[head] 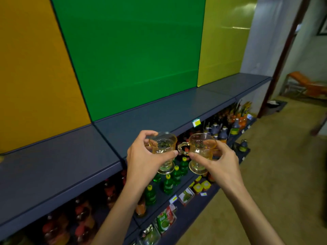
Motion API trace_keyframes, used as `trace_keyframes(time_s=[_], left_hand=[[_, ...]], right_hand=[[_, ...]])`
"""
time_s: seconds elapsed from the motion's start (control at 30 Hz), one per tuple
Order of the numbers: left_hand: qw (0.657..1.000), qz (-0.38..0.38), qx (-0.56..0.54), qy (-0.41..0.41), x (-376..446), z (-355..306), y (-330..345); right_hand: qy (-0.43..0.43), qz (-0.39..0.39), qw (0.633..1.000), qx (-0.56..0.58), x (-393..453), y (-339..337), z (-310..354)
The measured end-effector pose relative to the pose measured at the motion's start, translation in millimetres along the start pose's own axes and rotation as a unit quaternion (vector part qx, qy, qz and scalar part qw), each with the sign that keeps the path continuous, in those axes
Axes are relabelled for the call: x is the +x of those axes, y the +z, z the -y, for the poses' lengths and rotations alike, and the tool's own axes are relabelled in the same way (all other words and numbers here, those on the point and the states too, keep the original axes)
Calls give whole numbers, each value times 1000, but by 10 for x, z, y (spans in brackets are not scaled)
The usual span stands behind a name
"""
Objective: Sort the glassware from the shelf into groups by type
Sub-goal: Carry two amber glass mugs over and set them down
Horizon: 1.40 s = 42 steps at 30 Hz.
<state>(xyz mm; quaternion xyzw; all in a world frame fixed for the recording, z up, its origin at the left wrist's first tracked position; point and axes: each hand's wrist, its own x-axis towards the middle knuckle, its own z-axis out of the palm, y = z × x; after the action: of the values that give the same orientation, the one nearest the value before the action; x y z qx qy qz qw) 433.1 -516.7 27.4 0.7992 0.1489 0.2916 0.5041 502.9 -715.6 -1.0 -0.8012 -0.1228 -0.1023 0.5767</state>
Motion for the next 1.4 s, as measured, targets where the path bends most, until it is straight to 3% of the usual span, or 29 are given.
trace_keyframes(time_s=[0.3, 0.57, 1.0, 1.4], left_hand=[[999, 20, -24, -14, 656, -78, 1310], [999, -29, -32, -32, 1799, -40, 2461], [992, -107, 42, -43, 3286, -61, 3286], [963, -209, 111, -130, 4289, 156, 4236]], right_hand=[[24, -27, 999, 4, 972, -660, -716], [18, -4, 1000, -3, 2603, -686, -1308], [-3, 42, 999, 18, 4822, -448, -1692], [-38, 166, 985, 12, 6556, -31, -2175]])
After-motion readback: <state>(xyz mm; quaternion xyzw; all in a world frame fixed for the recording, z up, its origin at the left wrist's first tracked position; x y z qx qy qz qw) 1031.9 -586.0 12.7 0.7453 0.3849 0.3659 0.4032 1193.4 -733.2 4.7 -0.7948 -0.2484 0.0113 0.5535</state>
